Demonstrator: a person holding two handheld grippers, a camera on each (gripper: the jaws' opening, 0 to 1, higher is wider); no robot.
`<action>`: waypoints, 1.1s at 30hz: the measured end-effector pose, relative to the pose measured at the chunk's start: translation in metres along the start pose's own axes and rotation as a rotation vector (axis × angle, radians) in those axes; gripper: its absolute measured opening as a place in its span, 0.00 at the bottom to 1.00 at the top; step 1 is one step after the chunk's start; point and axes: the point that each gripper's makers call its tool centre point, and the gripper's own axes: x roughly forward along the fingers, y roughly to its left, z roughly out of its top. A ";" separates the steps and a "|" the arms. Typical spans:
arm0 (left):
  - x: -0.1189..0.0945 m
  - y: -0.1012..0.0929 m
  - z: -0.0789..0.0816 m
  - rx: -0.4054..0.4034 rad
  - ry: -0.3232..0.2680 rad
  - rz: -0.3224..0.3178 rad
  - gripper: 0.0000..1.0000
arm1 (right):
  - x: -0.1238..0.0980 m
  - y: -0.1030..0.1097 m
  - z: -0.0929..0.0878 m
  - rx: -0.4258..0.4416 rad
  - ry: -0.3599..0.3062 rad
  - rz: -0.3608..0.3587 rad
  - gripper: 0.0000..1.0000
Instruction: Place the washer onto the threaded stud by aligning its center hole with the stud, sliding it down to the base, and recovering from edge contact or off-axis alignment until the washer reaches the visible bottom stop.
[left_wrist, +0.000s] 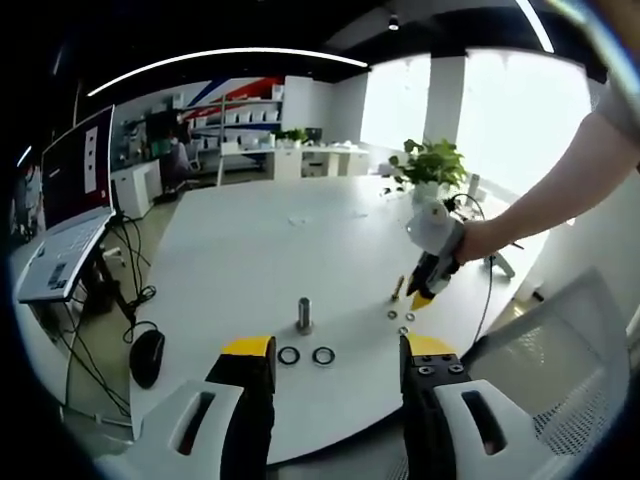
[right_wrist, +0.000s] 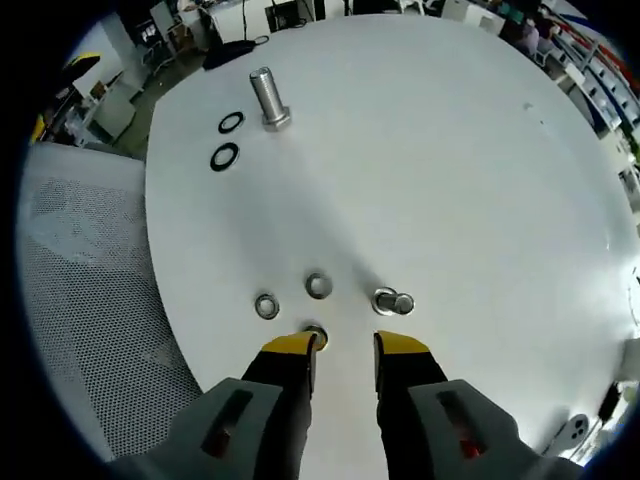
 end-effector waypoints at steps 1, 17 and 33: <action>0.000 0.000 0.000 0.000 -0.002 0.001 0.48 | 0.003 0.000 0.000 -0.033 0.004 -0.011 0.25; 0.000 0.000 0.000 0.002 0.005 -0.002 0.46 | 0.012 0.007 -0.010 -0.228 0.075 -0.033 0.19; 0.000 0.001 -0.001 0.000 0.011 0.002 0.45 | 0.012 0.006 -0.008 -0.183 0.100 -0.013 0.14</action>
